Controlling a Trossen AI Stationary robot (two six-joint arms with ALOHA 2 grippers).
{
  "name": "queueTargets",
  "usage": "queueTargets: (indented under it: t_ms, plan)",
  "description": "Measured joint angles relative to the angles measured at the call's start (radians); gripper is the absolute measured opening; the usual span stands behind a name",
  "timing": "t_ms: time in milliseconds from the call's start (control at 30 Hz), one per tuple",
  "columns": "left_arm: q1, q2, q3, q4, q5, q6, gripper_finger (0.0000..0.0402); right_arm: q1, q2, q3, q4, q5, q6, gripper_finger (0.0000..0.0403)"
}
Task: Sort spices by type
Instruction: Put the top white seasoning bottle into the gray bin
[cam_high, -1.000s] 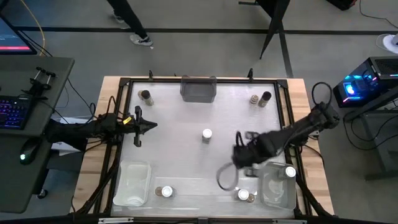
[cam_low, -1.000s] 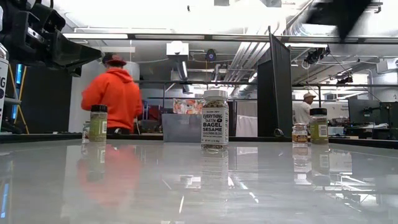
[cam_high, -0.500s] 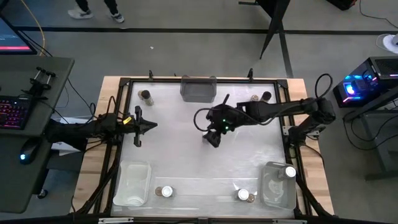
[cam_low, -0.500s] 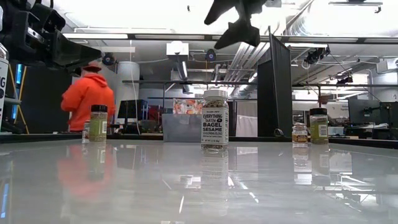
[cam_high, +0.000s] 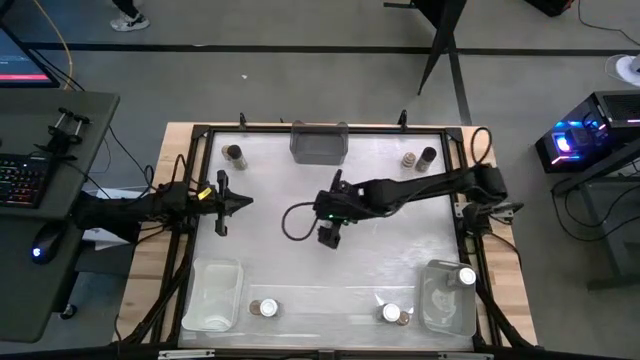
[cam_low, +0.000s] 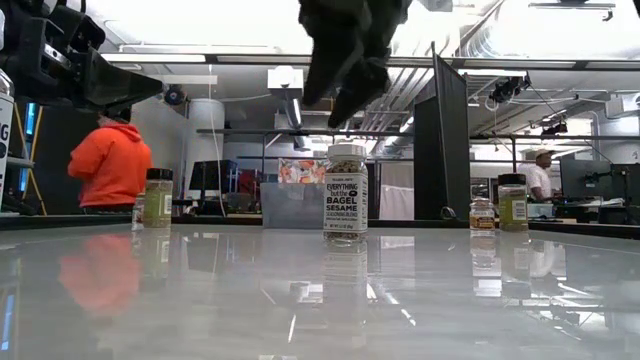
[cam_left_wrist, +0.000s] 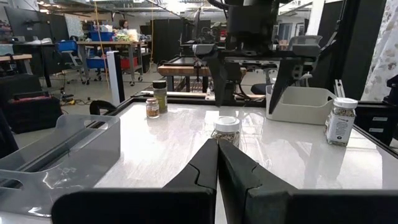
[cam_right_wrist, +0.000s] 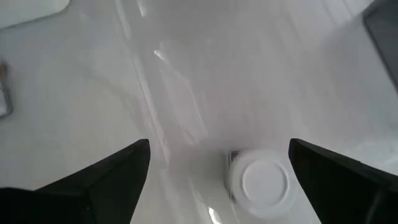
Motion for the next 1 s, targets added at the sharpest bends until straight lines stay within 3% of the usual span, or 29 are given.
queueTargets:
  t_ms: [200,367,767,867,1000]
  plan:
    - [0.000,0.000,0.000,0.000,0.000,0.000,0.0000,-0.011,0.106,0.087,-0.151,0.007,-0.050,0.0380]
    - [0.000,0.000,0.000,0.000,0.000,0.000,0.0000,-0.034,0.127,0.085,-0.225,0.033,0.031,0.0380]
    - [0.000,0.000,0.000,0.000,0.000,0.000,0.0000,-0.072,0.129,0.087,-0.222,-0.009,-0.006,0.0380]
    - [0.000,0.000,0.000,0.000,0.000,0.000,0.0000,-0.080,0.129,0.087,-0.262,-0.121,0.128,0.0379]
    - [0.000,0.000,0.000,0.000,0.000,0.000,0.0000,-0.087,0.127,0.057,-0.249,-0.272,0.504,0.0371]
